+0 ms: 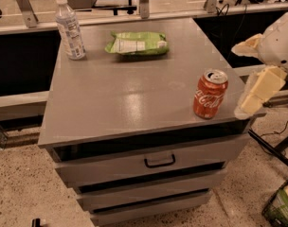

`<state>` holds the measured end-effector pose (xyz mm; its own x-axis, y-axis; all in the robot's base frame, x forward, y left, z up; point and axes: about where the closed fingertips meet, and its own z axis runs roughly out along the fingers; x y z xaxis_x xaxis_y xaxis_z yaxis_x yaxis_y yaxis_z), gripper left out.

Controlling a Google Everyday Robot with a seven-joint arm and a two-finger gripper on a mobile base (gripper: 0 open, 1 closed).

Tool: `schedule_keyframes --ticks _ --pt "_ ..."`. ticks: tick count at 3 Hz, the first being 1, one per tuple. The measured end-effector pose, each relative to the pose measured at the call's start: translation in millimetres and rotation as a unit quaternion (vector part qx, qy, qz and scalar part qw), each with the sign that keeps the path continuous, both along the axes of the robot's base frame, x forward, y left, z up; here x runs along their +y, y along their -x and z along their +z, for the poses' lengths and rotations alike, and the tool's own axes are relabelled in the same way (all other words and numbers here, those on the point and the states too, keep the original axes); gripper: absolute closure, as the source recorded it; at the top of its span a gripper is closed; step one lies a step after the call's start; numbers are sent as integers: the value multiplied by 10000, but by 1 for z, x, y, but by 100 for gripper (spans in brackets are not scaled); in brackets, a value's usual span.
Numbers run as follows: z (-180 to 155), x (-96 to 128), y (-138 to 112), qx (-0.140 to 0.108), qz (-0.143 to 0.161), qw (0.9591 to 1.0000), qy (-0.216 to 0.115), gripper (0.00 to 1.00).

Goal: Move coke can near green rice chip bag

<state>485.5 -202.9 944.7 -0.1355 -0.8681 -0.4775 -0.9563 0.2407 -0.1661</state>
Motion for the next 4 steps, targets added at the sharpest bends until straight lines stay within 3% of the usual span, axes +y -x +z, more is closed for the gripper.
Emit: schedule_keyframes --ticks 1,2,4 --pt "-27 25 -20 -5 177 9983 -563 0" --pt "-26 26 -20 -13 183 9983 -556 4" --pt "-25 29 -19 -21 208 9983 -551 50"
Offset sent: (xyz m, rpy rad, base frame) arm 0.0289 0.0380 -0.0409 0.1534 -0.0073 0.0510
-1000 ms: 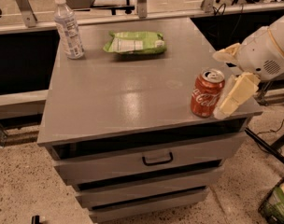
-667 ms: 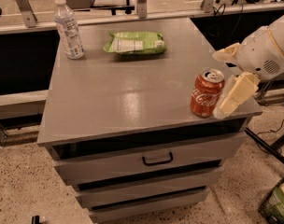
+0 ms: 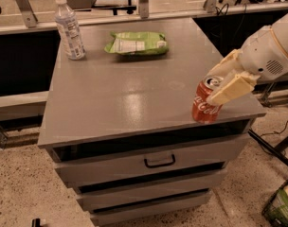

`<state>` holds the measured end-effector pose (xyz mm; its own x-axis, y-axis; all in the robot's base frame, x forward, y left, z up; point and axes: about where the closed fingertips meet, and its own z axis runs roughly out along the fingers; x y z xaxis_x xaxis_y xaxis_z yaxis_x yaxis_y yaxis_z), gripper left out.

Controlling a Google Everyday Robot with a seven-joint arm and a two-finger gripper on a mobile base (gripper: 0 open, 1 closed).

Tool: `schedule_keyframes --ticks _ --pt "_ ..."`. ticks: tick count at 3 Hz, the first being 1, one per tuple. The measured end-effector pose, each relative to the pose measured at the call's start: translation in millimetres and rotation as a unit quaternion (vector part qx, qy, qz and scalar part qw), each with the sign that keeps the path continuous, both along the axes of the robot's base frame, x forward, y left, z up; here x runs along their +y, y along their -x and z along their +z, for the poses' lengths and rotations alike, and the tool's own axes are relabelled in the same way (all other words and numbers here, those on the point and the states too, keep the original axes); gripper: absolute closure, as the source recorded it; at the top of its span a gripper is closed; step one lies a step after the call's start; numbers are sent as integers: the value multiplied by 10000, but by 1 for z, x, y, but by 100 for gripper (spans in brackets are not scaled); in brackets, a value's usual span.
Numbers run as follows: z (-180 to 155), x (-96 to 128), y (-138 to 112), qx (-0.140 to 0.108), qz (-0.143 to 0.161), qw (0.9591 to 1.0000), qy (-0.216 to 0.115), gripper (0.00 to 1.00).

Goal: Move coke can near green rice chip bag

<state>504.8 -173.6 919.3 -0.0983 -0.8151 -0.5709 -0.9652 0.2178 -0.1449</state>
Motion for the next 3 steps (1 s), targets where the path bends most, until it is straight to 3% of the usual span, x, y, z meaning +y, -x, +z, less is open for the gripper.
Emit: schedule_keyframes --ticks 2,3 --pt "1 3 0 -10 26 10000 6 96" --pt "1 4 1 -13 33 10000 7 100"
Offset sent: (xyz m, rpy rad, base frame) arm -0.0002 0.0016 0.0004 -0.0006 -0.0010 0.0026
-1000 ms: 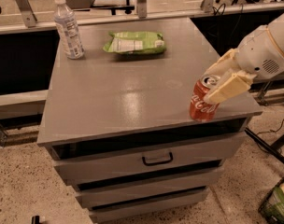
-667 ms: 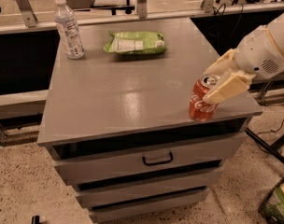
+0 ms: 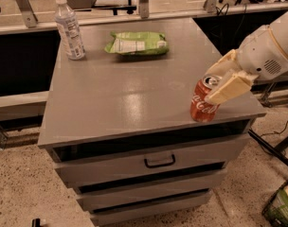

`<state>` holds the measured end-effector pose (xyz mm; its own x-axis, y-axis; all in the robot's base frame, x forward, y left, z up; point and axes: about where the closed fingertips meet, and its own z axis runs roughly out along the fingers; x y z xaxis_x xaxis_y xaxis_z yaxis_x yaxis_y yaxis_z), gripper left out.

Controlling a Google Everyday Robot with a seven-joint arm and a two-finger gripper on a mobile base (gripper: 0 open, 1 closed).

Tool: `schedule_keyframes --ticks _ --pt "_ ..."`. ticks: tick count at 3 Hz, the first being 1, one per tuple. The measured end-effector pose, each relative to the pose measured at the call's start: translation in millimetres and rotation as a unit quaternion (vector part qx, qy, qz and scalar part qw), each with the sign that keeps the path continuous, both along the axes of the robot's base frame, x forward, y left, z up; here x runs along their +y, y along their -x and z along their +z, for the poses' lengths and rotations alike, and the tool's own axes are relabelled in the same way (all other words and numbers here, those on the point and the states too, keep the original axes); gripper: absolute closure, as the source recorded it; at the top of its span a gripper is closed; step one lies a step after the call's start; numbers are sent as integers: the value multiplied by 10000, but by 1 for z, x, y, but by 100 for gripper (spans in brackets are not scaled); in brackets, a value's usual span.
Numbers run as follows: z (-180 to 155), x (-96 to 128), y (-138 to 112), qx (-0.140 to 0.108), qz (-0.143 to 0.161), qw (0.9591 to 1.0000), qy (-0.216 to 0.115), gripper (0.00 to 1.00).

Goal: Move coke can near green rice chip bag

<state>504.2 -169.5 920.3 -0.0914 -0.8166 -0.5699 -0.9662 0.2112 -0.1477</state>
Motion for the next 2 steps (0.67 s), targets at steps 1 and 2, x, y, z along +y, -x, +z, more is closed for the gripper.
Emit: schedule_keyframes --ticks 1,2 --pt "13 3 -13 -113 99 9999 -22 100" --pt "33 1 -48 -346 97 9994 31 100"
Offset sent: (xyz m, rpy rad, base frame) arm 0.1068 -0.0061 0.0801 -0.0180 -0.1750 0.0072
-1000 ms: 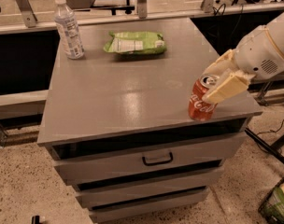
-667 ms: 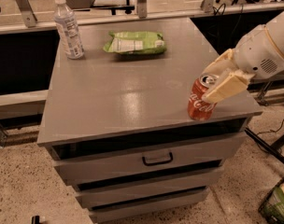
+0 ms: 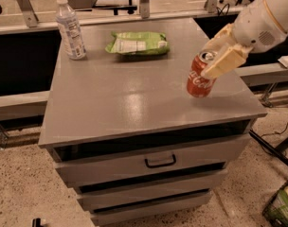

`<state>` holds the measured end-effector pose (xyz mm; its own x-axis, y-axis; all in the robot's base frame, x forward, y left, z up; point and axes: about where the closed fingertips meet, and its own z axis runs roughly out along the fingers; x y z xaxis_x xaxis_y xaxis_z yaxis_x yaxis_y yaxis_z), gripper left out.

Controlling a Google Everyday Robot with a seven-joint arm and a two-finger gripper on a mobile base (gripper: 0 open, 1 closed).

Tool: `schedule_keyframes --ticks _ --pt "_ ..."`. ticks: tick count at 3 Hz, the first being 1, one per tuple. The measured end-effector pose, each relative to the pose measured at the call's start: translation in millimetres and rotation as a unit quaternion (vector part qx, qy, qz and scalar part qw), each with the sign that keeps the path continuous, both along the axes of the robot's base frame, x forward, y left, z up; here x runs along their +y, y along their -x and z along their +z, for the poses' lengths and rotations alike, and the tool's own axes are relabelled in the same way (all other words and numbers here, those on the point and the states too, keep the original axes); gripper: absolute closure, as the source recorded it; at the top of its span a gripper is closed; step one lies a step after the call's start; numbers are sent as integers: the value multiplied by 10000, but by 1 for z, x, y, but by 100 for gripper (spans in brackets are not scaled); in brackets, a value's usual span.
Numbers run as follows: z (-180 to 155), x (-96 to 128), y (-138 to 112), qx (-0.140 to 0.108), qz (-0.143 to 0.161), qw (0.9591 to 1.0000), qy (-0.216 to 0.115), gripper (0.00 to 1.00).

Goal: Move coke can near green rice chip bag

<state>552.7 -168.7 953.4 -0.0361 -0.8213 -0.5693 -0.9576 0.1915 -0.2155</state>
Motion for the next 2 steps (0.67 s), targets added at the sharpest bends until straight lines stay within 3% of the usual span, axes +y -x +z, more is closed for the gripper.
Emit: schedule_keyframes --ticks 1,2 --pt "31 -10 -63 -416 -404 9983 26 100" --pt "40 -17 -98 -665 -813 9944 -87 100"
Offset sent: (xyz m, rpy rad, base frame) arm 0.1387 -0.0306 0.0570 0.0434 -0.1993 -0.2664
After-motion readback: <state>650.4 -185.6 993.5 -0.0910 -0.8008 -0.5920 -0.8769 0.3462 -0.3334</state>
